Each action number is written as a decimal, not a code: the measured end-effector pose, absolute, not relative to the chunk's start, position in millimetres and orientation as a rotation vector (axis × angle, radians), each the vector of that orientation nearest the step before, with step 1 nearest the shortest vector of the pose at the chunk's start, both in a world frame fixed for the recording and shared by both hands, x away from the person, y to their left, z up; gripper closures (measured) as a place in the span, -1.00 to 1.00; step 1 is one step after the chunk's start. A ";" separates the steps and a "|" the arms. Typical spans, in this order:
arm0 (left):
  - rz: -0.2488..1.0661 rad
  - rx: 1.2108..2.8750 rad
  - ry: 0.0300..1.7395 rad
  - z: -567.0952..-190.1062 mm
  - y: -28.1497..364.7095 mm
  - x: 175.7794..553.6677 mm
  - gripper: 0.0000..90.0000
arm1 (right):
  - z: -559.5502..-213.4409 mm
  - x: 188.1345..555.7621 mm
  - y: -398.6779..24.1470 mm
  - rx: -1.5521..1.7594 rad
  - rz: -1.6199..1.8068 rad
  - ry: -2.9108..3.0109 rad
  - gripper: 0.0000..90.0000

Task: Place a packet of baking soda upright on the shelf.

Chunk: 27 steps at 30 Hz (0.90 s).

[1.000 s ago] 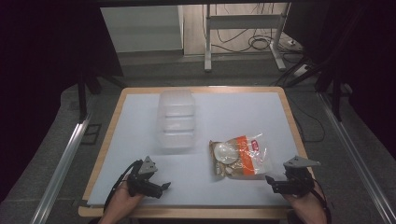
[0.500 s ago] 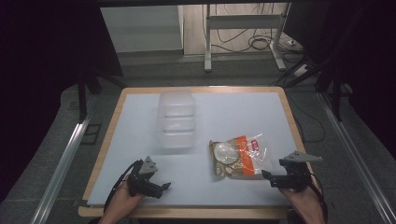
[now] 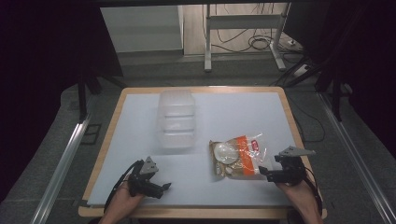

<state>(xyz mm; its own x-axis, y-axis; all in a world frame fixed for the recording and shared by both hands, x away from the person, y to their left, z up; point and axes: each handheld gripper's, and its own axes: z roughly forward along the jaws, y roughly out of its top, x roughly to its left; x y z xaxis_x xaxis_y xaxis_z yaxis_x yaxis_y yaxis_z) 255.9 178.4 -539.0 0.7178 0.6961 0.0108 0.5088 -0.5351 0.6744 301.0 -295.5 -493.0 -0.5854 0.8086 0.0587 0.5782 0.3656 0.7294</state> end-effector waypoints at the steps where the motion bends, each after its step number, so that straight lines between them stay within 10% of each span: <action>1: 0.367 2.259 0.909 -539.1 178.3 255.9 -0.88 | -493.0 301.8 -295.7 1.227 1.059 2.322 -0.60; 27: 0.368 2.272 0.907 -540.2 177.0 255.9 -0.88 | -502.3 341.8 -278.2 1.261 1.111 2.418 -0.48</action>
